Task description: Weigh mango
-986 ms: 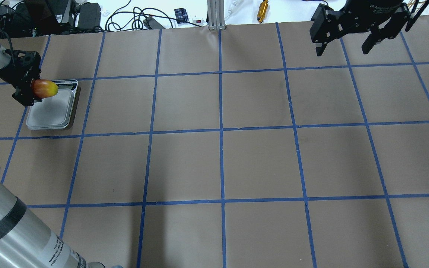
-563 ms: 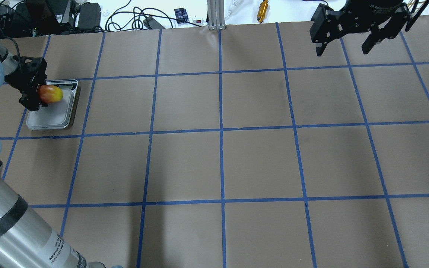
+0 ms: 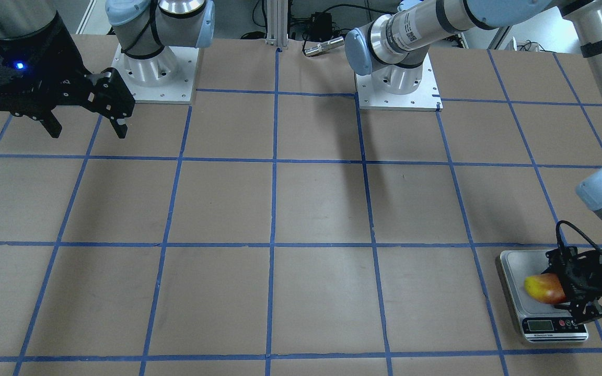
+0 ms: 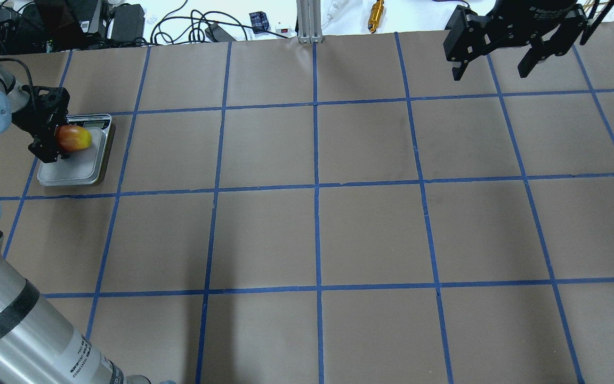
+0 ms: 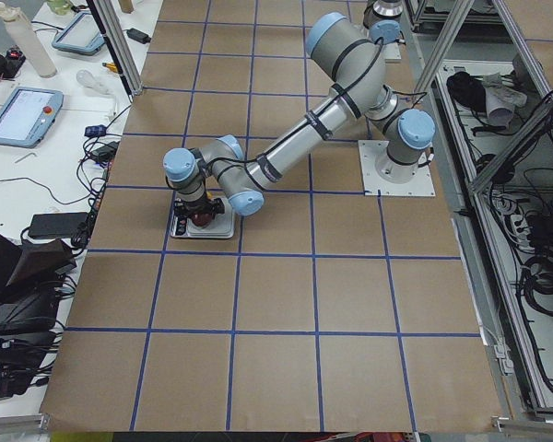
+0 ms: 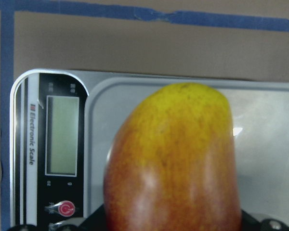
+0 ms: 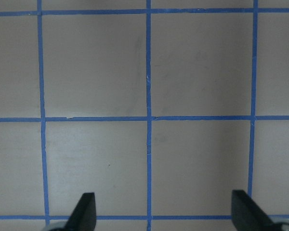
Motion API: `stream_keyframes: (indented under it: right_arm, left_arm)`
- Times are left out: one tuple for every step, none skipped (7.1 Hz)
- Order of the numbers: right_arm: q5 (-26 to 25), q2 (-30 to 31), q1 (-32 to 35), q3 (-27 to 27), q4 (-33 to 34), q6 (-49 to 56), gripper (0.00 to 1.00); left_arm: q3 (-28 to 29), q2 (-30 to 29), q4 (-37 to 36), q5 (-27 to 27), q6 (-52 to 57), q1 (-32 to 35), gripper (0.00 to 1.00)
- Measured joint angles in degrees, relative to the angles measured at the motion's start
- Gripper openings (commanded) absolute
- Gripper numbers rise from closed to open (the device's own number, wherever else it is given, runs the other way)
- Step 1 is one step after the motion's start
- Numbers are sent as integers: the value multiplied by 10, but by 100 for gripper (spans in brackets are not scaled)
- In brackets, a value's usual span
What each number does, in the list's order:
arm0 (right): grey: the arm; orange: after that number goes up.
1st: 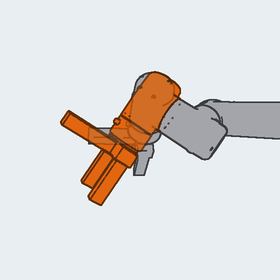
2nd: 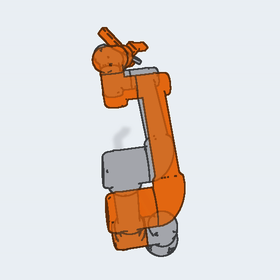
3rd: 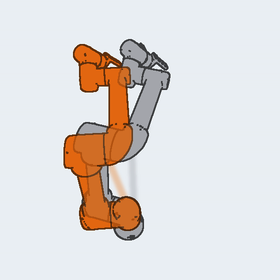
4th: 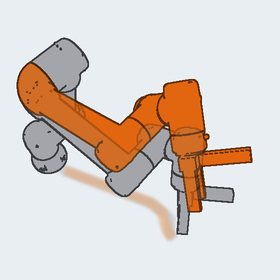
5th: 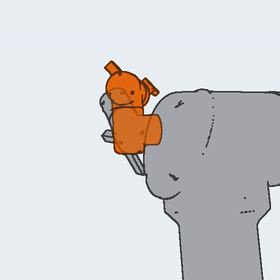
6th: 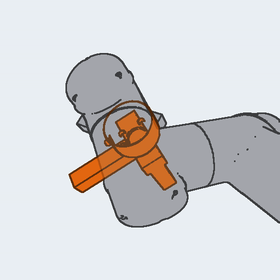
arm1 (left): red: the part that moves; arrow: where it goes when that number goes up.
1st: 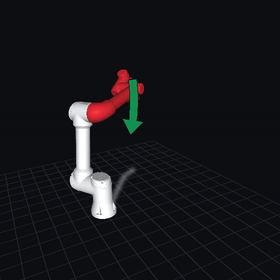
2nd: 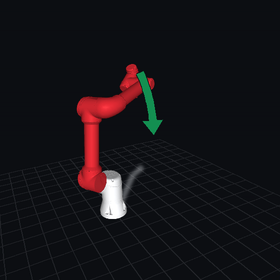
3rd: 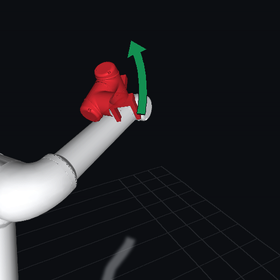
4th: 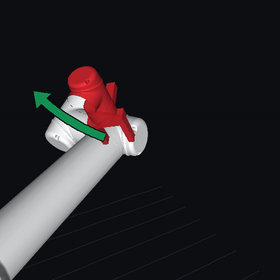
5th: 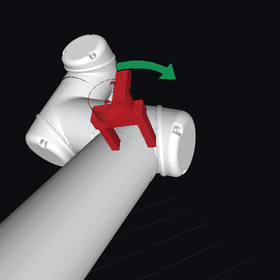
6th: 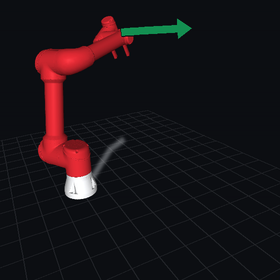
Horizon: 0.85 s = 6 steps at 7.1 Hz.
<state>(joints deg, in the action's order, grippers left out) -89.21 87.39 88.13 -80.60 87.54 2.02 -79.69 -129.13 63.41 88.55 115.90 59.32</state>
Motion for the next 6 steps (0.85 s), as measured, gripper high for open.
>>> stream_keyframes:
  right_arm:
    - [0, 0, 0, 0, 0, 0, 100]
    - [0, 0, 0, 0, 0, 0, 100]
    - [0, 0, 0, 0, 0, 0, 100]
    - [0, 0, 0, 0, 0, 0, 100]
    - [0, 0, 0, 0, 0, 0, 100]
    - [1, 0, 0, 0, 0, 0, 100]
  left_arm:
    - [2, 16, 11, 0, -2, 0, 100]
    - [4, 42, 41, 2, -4, -1, 100]
    - [5, 77, 84, 8, -11, -2, 100]
    - [5, 116, 134, 20, -29, -3, 100]
    - [2, 160, 184, 33, -58, -5, 100]
    - [-2, 203, 239, 40, -97, -5, 100]
